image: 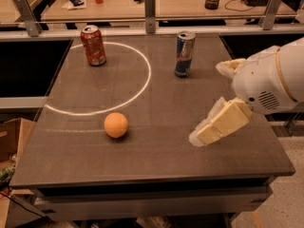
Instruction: Pick orange
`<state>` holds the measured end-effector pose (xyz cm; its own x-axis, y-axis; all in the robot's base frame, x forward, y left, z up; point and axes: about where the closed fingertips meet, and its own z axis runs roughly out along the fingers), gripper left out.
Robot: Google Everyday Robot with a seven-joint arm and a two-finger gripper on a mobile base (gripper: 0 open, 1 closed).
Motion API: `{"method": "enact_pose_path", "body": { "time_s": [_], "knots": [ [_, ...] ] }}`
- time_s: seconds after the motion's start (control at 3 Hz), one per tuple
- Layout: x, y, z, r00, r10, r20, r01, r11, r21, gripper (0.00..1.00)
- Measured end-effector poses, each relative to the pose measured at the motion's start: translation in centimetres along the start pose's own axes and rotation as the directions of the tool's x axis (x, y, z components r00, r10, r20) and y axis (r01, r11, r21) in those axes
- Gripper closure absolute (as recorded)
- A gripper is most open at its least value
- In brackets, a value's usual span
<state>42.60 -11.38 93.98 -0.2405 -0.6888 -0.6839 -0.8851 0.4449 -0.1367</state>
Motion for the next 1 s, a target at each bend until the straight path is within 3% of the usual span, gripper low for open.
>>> {"method": "enact_pose_path", "body": {
  "time_s": [0.67, 1.0],
  "knots": [
    [-1.1, 2.2, 4.3, 0.987, 0.017, 0.158, -0.011, 0.9992, -0.039, 0.0],
    [-1.8, 3.5, 5.6, 0.984, -0.002, 0.181, 0.018, 0.9957, -0.091, 0.0]
  ]
}}
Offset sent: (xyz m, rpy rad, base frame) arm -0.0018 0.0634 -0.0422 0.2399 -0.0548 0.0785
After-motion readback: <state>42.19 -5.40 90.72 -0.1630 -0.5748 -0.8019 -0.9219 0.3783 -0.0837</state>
